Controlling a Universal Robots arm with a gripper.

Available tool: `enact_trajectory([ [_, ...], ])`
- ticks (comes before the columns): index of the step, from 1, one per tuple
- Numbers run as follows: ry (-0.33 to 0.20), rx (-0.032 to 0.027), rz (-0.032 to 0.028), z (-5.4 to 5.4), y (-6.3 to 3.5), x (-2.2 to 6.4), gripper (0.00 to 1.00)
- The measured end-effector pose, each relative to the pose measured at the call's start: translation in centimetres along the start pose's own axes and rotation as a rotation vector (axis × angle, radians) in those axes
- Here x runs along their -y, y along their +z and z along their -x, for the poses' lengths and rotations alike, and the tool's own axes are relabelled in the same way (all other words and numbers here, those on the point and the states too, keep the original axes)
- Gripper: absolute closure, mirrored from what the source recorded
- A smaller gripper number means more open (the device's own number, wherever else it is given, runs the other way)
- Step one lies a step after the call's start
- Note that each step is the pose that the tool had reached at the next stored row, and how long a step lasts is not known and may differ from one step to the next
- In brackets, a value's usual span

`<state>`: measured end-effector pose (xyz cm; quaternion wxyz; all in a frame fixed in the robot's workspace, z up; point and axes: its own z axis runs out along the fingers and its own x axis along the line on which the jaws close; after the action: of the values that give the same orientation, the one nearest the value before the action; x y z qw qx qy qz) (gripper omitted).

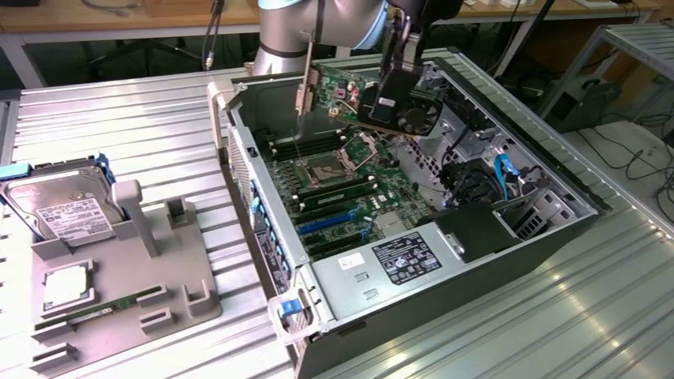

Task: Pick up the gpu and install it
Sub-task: 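Insert the gpu into the slot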

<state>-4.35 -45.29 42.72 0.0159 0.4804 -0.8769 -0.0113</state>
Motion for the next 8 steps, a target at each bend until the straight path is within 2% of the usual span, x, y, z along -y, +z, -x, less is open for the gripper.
enact_trajectory([
  [4, -0.079, -0.0027, -0.0013, 0.0, 0.0, 0.0, 0.73],
  [8, -0.111, -0.0039, -0.0019, 0.0, 0.0, 0.0, 0.73],
])
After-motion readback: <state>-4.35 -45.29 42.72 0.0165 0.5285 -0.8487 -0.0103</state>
